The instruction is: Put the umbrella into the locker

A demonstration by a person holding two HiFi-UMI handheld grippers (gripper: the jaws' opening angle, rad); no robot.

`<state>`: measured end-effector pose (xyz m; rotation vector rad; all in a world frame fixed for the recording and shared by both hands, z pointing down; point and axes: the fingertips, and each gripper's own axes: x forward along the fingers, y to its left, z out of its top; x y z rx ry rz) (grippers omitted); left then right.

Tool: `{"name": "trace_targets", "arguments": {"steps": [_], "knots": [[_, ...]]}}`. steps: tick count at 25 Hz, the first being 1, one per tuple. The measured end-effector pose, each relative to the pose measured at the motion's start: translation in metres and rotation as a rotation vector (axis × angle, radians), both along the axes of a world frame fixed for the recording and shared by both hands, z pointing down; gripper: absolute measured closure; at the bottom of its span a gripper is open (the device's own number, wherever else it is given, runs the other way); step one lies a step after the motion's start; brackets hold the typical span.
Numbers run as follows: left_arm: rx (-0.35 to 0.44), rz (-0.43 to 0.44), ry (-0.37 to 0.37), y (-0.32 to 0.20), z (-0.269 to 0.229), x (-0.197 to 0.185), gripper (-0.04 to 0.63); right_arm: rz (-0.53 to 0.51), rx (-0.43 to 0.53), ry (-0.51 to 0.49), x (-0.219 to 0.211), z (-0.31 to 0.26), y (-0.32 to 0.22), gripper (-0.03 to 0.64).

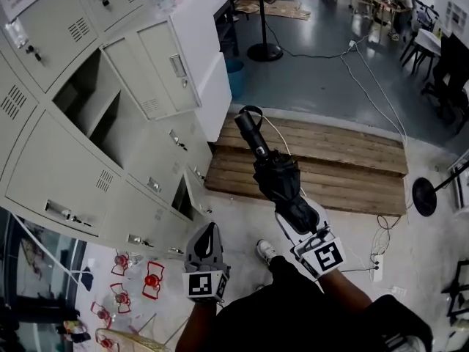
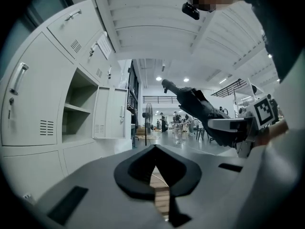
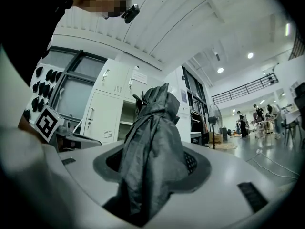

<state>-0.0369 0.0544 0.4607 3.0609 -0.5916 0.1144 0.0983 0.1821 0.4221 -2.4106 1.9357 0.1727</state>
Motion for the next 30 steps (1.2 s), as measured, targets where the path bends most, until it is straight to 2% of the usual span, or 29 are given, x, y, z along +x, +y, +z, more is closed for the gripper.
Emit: {"name": "trace_targets", "arguments": {"steps": [7, 11, 16, 21, 24, 30], "knots": [[0.006, -0.116, -0.018, -0.053, -0.005, 0.028, 0.600, -0.110, -0.034, 0.025, 0.039, 0.000, -0.070, 0.388], [-0.031, -0.174, -0.006, -0.081, -0.012, 0.046, 0.599, -0.207, -0.012, 0.039, 0.056, -0.007, -0.112, 0.388], [0.006, -0.256, -0.030, -0.110, -0.012, 0.052, 0.599, -0.307, -0.037, 0.030, 0.071, -0.001, -0.156, 0.388], [0.014, -0.365, -0.070, -0.134, -0.007, 0.045, 0.600, -0.418, -0.076, 0.039, 0.073, 0.013, -0.199, 0.388], [0.022, -0.433, -0.069, -0.149, -0.006, 0.036, 0.599, -0.486, -0.092, 0.038, 0.070, 0.020, -0.223, 0.388], [0.011, -0.533, -0.106, -0.171, -0.004, 0.012, 0.599, -0.570, -0.131, 0.034, 0.057, 0.029, -0.275, 0.388]]}}
